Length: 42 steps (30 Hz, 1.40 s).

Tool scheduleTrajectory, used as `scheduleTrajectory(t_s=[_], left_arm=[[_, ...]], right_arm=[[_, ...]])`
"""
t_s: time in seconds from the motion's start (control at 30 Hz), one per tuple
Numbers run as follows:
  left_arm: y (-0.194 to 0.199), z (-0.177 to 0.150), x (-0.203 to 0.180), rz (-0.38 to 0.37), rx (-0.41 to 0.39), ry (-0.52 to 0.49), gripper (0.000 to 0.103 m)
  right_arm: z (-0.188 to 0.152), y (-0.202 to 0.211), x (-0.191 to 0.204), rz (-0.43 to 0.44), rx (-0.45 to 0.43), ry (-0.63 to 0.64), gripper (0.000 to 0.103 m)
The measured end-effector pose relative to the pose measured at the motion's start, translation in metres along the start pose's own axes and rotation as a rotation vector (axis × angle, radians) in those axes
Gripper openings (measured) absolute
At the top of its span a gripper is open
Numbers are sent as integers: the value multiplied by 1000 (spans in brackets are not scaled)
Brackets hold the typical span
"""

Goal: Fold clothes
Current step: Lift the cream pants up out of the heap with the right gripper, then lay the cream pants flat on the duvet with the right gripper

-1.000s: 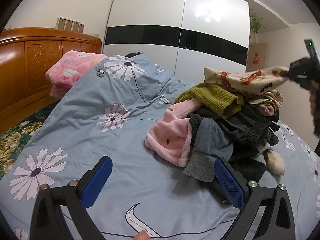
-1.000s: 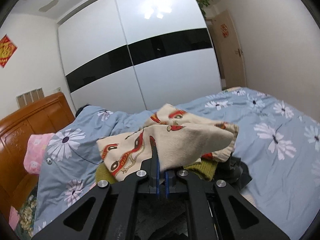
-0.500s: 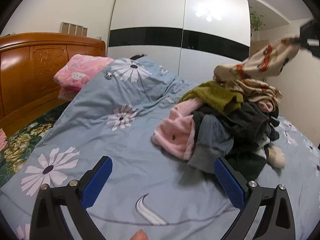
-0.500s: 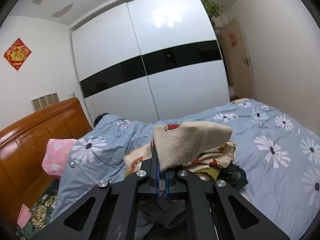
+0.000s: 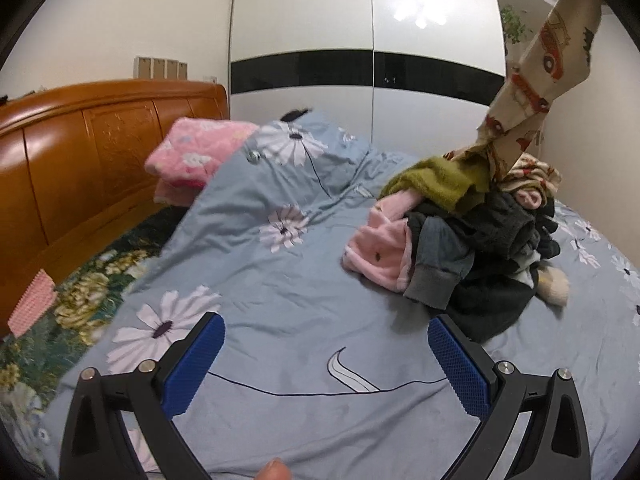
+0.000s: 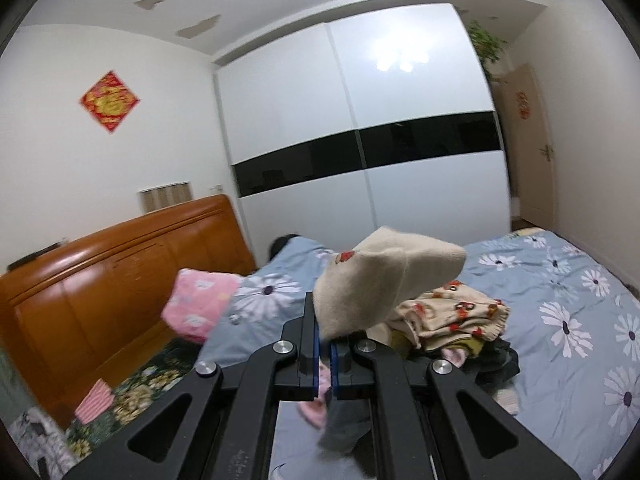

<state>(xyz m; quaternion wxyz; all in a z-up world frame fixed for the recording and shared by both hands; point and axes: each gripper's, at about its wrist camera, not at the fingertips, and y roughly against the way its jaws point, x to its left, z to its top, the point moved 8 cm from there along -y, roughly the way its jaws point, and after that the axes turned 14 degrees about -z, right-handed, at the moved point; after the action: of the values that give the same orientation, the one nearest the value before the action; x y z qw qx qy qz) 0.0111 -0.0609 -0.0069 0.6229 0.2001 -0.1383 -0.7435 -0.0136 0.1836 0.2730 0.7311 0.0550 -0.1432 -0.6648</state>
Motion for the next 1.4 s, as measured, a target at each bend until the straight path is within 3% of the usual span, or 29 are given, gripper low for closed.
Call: scheduleTrajectory(t_s=[0.3,0.47,0.63,0.73,0.97,1.13,1.2,1.27,1.33,1.37,1.4], left_arm=[[57,11,-1,36,-33,-33,103],[76,17,0,30,-63,-14,103],[75,16,8,50,-62,17,103],[68,9,17,75,-46,33,103],[39,-17,36,119,8,45,103],[8,-43,39,128,74,47,103],[-3,-52,39,139,97,28,103],[-10,-57,37,145,104,14,103],[-15,-61,35,134,109,14,103],[-18,-62,33,124,110,21,103],[-20,-63,32,114,110,31,103]], right_arm=[[10,88,34,80,-51,6,3],[18,138,57,176,-89,5,4],[-7,144,84,257,-41,55,4],[-55,102,91,274,100,65,4],[-239,-45,74,217,468,13,4],[-370,-118,49,155,644,-20,7],[-402,-136,41,138,682,-36,9],[-419,-146,24,114,678,-58,22],[-416,-144,4,94,625,-75,48],[-412,-141,-7,80,594,-77,73],[-404,-135,-20,70,561,-76,91]])
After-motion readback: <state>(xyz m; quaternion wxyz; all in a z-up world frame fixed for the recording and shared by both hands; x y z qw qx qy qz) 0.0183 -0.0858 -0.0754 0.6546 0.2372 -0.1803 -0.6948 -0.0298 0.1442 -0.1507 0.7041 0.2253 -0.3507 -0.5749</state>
